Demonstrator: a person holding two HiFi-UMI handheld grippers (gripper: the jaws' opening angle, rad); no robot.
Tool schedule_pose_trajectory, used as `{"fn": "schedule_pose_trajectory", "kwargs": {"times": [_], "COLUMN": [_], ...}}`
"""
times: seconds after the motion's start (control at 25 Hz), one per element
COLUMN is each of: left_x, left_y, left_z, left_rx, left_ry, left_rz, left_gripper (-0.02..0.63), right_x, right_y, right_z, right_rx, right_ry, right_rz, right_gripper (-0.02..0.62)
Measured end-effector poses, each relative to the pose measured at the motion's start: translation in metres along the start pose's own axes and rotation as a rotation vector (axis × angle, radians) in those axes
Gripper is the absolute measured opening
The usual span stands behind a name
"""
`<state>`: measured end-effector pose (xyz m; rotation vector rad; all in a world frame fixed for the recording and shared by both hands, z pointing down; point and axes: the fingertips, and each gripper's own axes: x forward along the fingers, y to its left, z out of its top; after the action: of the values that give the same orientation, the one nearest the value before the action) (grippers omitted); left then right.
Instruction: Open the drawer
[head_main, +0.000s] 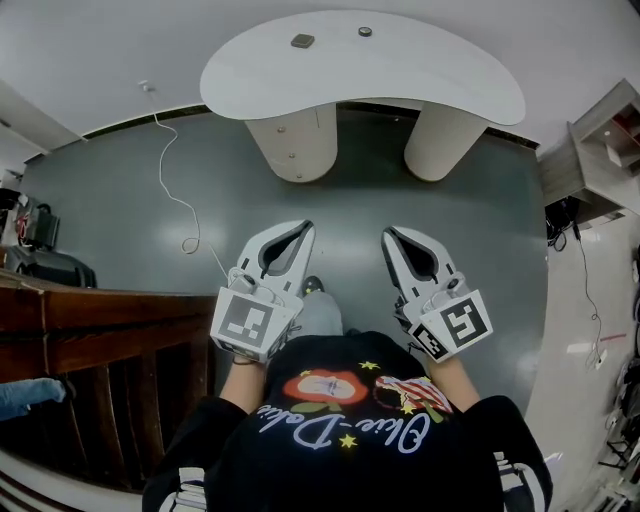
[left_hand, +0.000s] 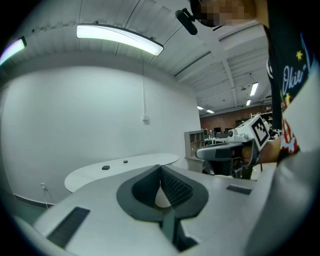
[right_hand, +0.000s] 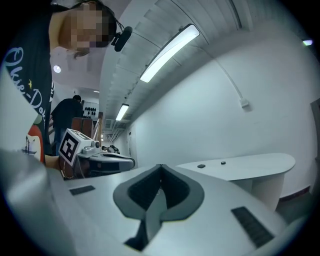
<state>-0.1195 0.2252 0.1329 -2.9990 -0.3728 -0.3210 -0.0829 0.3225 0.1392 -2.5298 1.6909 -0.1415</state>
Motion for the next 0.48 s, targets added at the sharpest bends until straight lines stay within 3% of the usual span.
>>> {"fn": "schedule_pose_trajectory", "kwargs": {"times": [0.48], "left_x": [0.026], "left_y": [0.115], "left_z": [-0.025], "left_rx": [-0.066], "left_ry": [0.026], "left_rz": [0.063], "left_gripper": [0.005], "right_x": [0.118], "right_y": [-0.021], "right_z": [-0.011], "right_rx": [0.014], "right_ry": [0.044], "right_rz": [0.022], "right_gripper": [0.0]}}
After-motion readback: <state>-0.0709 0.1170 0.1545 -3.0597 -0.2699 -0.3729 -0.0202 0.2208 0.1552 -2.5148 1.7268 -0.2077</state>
